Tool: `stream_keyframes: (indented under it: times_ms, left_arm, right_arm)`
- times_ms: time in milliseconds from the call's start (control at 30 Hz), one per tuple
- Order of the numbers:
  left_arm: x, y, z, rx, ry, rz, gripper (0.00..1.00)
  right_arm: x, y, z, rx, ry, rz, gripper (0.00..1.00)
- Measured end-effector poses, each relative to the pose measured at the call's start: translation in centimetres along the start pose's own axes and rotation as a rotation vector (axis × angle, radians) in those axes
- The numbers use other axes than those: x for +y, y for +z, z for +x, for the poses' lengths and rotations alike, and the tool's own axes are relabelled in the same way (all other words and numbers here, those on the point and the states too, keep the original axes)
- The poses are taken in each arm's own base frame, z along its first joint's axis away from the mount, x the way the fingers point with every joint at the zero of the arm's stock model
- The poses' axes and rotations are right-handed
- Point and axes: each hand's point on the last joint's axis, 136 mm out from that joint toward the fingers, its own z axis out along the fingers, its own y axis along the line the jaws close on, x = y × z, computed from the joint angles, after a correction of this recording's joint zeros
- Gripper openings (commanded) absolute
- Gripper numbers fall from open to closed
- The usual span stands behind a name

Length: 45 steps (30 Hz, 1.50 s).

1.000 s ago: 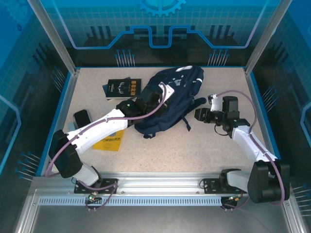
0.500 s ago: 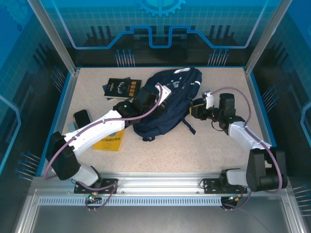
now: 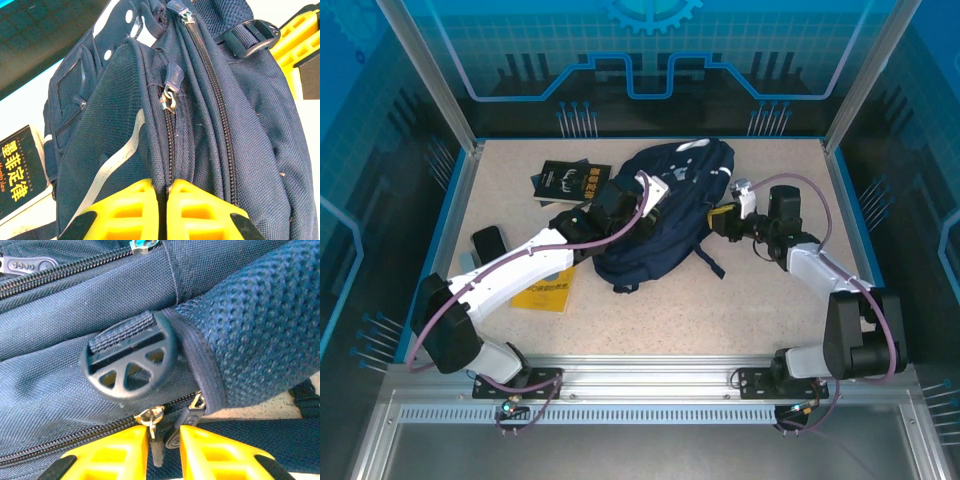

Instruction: Pack books, pencil case, and school supplies into a backpack

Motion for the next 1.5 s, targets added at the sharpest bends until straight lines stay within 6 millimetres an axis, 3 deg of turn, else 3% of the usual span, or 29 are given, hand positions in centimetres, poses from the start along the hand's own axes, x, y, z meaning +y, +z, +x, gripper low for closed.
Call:
stream_keyframes:
  times_ms: [167, 333, 533, 767, 1033, 1200, 1300, 1433, 1500]
  left_arm:
    - [0.0, 0.1, -0.1, -0.007, -0.002, 0.002, 0.03]
    - [0.1, 0.1, -0.1, -0.009, -0.006, -0.001, 0.03]
    - [0.3, 0.1, -0.1, -0.008, -0.042, -0.008, 0.02]
    - [0.5, 1.1, 0.4, 0.013, -0.122, -0.028, 0.02]
    - [-0.1, 3.4, 0.9, 0.050, -0.211, -0.021, 0.01]
    - [-0.9, 4.2, 1.5, 0.073, -0.248, 0.012, 0.01]
    - [-1.1, 4.4, 1.6, 0.075, -0.255, 0.024, 0.01]
    - [-1.2, 4.7, 1.4, 0.066, -0.256, 0.028, 0.01]
    - [-1.2, 4.7, 1.3, 0.060, -0.257, 0.031, 0.01]
  right_arm:
    - [-0.4, 0.5, 0.0, 0.008, -0.007, -0.002, 0.21]
    - [0.1, 0.7, 0.1, 0.014, -0.023, -0.020, 0.00]
    - [1.0, 0.9, 0.2, 0.038, -0.033, -0.032, 0.00]
    - [5.2, 0.1, 1.1, 0.055, -0.100, -0.032, 0.00]
    - [11.9, 0.2, 6.0, 0.138, -0.152, -0.107, 0.00]
    - [12.3, 0.4, 7.5, 0.167, -0.134, -0.089, 0.00]
    - [11.8, 0.3, 7.6, 0.176, -0.100, -0.058, 0.16]
    - [10.6, -0.7, 7.2, 0.169, -0.006, 0.019, 0.68]
    - [9.4, -1.5, 6.3, 0.153, 0.061, 0.088, 0.79]
